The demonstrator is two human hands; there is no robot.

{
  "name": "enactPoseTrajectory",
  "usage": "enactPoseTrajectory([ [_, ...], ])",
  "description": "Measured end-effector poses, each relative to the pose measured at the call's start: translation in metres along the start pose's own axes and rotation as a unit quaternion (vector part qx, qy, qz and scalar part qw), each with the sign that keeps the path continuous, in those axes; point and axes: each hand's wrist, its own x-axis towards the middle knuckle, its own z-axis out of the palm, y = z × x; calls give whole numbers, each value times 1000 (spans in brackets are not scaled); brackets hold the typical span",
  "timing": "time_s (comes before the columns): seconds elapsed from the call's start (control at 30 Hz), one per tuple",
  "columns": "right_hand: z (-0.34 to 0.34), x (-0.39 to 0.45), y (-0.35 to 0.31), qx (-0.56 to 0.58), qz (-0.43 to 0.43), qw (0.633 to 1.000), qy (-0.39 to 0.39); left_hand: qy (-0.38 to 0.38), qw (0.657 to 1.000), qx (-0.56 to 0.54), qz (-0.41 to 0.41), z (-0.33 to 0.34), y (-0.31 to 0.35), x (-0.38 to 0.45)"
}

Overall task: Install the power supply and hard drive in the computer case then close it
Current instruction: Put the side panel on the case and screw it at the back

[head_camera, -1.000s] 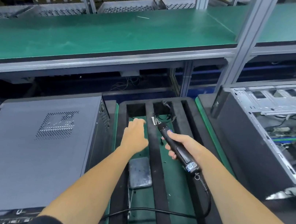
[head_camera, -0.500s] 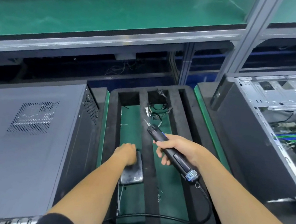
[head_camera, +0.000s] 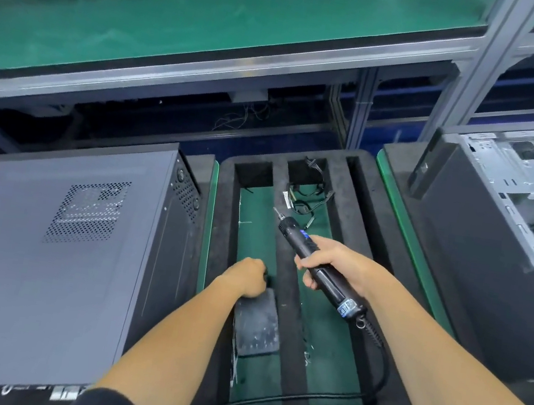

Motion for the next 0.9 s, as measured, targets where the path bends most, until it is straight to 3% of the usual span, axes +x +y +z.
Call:
enactPoseTrajectory([
  [0.13, 3, 1, 1, 0, 9, 1000, 12, -57, 998, 20, 23, -5, -1, -2],
  [0.33, 1, -2, 7, -18, 0, 999, 40, 84, 991, 100, -36, 4, -2, 3],
  [0.6, -9, -11, 16, 9, 4, 997, 70, 41, 993, 87, -65, 34, -3, 20],
  [0.9, -2, -4, 11, -22, 16, 997, 70, 91, 993, 48, -58, 39, -3, 20],
])
